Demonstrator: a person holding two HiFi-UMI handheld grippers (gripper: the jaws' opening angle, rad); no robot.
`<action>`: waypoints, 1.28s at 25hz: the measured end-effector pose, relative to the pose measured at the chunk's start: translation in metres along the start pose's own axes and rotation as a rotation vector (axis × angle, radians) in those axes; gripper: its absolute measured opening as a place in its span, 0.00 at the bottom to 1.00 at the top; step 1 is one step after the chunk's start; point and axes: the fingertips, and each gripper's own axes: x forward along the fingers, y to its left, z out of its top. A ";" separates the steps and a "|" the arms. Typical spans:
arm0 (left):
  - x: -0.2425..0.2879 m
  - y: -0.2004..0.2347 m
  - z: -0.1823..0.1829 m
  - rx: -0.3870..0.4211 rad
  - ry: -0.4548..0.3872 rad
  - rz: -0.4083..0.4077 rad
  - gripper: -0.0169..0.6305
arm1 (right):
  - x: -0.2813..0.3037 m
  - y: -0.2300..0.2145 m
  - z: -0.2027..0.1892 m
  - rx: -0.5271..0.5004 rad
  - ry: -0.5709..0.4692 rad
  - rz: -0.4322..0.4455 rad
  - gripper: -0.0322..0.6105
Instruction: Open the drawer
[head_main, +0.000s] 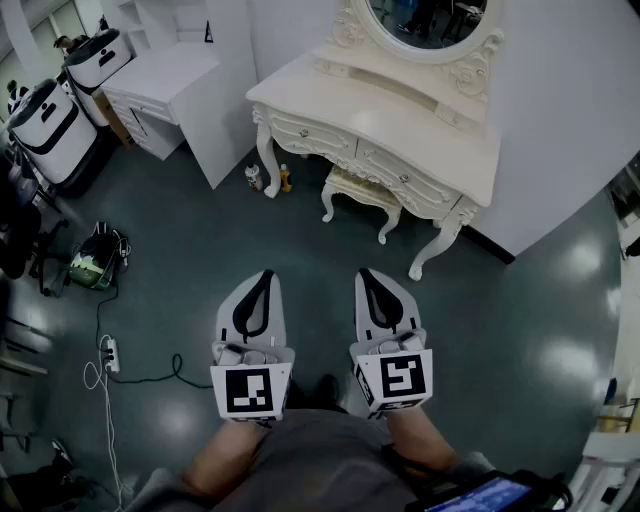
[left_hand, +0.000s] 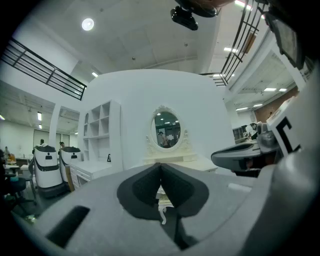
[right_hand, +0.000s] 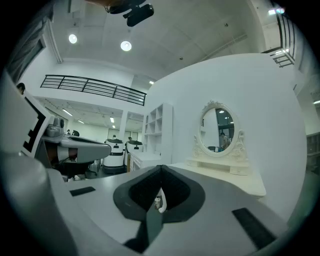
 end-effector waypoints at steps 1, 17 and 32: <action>0.000 -0.001 0.000 -0.001 -0.001 0.002 0.05 | 0.000 -0.001 -0.001 0.000 -0.001 0.000 0.07; 0.021 -0.001 0.000 -0.006 0.009 0.033 0.05 | 0.020 -0.017 -0.008 0.032 0.002 0.051 0.07; 0.117 0.064 -0.047 -0.049 0.085 0.003 0.05 | 0.139 -0.017 -0.045 0.063 0.097 0.048 0.07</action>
